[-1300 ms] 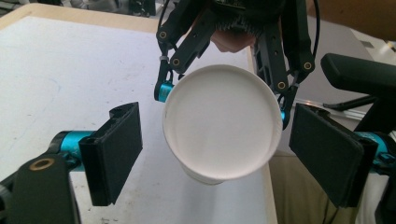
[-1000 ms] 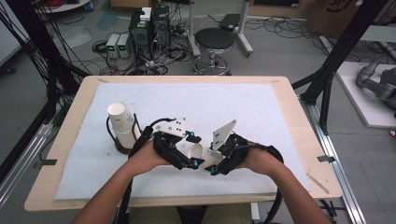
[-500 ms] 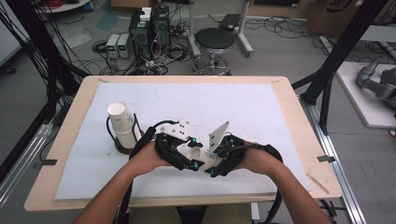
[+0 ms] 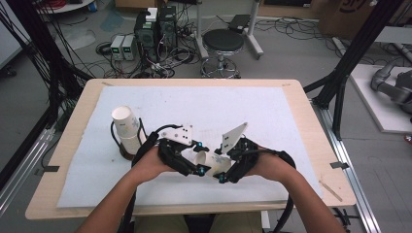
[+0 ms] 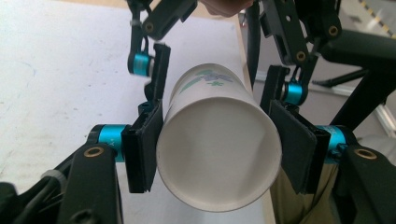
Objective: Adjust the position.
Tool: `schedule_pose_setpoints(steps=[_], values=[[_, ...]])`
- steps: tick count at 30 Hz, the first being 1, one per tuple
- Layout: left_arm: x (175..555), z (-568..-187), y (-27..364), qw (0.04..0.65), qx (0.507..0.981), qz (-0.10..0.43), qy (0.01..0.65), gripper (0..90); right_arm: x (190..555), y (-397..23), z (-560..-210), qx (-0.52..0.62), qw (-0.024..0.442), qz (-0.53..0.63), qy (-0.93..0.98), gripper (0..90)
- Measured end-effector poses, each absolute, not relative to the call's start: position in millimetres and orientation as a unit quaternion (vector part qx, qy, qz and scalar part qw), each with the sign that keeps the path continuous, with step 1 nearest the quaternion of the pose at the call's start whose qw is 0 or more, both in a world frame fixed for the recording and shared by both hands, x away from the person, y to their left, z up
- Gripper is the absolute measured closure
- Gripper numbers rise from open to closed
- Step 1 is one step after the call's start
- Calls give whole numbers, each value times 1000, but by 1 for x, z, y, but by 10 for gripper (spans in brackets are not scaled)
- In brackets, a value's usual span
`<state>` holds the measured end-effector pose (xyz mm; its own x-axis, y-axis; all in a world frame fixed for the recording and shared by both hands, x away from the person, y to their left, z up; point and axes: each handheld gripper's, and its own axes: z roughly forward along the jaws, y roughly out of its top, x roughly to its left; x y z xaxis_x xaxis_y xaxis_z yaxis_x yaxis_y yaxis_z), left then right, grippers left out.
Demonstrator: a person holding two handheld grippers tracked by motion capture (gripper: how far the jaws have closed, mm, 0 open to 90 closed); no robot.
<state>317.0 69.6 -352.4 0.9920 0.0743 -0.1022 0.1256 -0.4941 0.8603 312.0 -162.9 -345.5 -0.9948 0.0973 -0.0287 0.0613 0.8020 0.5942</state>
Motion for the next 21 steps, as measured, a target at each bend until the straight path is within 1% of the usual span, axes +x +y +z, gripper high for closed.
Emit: schedule_pose_setpoints(steps=[7, 14, 21], values=[[319, -356, 83, 541, 837, -24, 81, 373, 313, -186, -340, 71, 40, 379, 922, 207], [319, -361, 92, 574, 813, -22, 96, 373, 309, -205, -342, 99, 52, 442, 890, 207], [318, -365, 97, 602, 792, -11, 101, 373, 304, -215, -348, 134, 80, 489, 858, 195]])
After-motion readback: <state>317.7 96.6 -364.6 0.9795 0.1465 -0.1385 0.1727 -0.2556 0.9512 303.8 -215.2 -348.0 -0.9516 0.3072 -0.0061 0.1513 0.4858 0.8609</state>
